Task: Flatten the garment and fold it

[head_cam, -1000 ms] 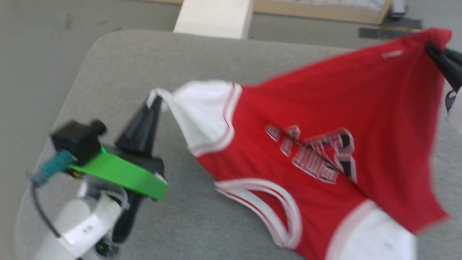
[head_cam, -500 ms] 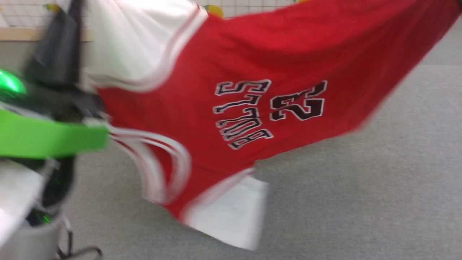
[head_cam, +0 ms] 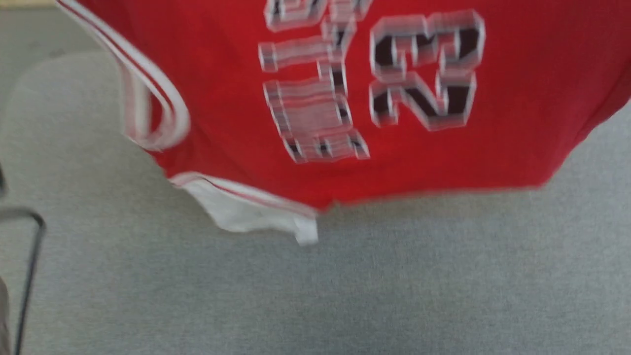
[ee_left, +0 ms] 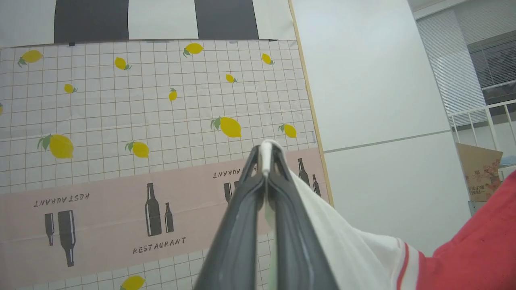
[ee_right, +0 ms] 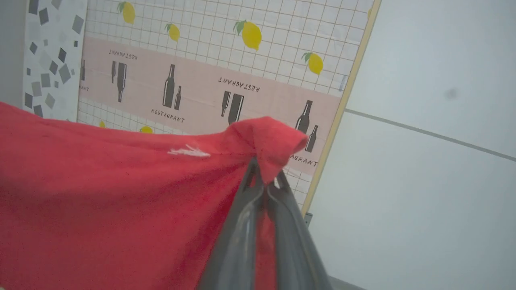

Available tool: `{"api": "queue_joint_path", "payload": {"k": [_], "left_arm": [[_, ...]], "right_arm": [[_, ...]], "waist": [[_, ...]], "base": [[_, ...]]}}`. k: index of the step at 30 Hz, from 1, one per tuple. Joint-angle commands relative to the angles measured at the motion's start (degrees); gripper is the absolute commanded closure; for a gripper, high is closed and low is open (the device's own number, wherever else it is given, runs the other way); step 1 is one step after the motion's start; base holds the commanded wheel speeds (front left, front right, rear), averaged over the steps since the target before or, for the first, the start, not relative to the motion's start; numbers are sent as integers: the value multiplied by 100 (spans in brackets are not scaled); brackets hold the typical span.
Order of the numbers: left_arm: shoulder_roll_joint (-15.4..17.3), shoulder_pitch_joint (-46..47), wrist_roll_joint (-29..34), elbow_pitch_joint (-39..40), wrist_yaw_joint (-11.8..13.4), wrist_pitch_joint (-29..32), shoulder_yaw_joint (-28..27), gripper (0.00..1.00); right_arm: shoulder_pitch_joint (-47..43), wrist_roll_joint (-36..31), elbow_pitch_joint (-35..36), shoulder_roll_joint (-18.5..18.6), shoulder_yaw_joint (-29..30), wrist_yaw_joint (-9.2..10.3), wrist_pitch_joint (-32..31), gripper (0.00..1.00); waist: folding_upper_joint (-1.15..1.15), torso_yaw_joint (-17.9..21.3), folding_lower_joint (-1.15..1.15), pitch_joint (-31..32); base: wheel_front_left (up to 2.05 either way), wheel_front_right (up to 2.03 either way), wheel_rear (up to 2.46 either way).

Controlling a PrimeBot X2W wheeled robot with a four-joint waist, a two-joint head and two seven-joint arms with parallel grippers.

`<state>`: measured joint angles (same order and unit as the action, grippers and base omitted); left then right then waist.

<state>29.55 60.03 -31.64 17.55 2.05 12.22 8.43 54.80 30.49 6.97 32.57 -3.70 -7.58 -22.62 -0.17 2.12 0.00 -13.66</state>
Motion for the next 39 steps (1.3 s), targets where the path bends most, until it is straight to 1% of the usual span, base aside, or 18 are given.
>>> {"api": "queue_joint_path", "payload": {"k": [1, 5, 7, 12, 16, 21, 25, 29, 34, 39], "left_arm": [[20, 410, 60, -251, -69, 4, 35, 100], [-36, 1566, 231, -1203, -298, -114, 206, 100], [-118, 2082, 287, -1669, -365, -213, 259, 100], [-268, 3142, 576, -2810, -506, -713, 411, 100], [-450, 3733, 690, -3503, -541, -1196, 457, 100], [-592, 4067, 831, -4081, -600, -1675, 592, 100], [-692, 3907, 810, -4414, -652, -1909, 690, 100], [-792, 3339, 718, -4609, -691, -2167, 772, 100], [-925, 2134, 637, -4636, -717, -2412, 971, 100], [-1085, 483, 346, -4436, -592, -2572, 954, 100]], "right_arm": [[344, -86, -195, 18, -100, 9, 142, 100], [1295, -211, -996, -42, -385, 9, 566, 100], [1735, -308, -1390, -77, -554, 9, 759, 100], [2736, -533, -2429, -309, -859, 9, 1390, 100], [3310, -682, -3127, -432, -1076, 9, 1861, 100], [3669, -770, -3871, -595, -1274, 9, 2271, 100], [3650, -768, -4280, -701, -1491, 9, 2507, 100], [3355, -647, -4608, -807, -1708, 9, 2768, 100], [2672, -517, -4931, -924, -2031, 9, 3077, 100], [1708, -246, -5198, -1131, -2332, 9, 3337, 100]], "waist": [[17, 199, 0, -729], [17, 268, 0, -1320], [17, 291, 0, -1573], [17, 321, 0, -1987], [17, 278, 0, -2199], [17, 205, 0, -2341], [17, 129, 0, -2367], [17, 32, 0, -2284], [17, -79, 0, -1990], [17, -95, 0, -1465]], "base": [[0, 0, 0], [0, 0, 0], [0, 0, 0], [0, 0, 0], [0, 0, 0], [0, 0, 0], [0, 0, 0], [0, 0, 0], [0, 0, 0], [0, 0, 0]]}}
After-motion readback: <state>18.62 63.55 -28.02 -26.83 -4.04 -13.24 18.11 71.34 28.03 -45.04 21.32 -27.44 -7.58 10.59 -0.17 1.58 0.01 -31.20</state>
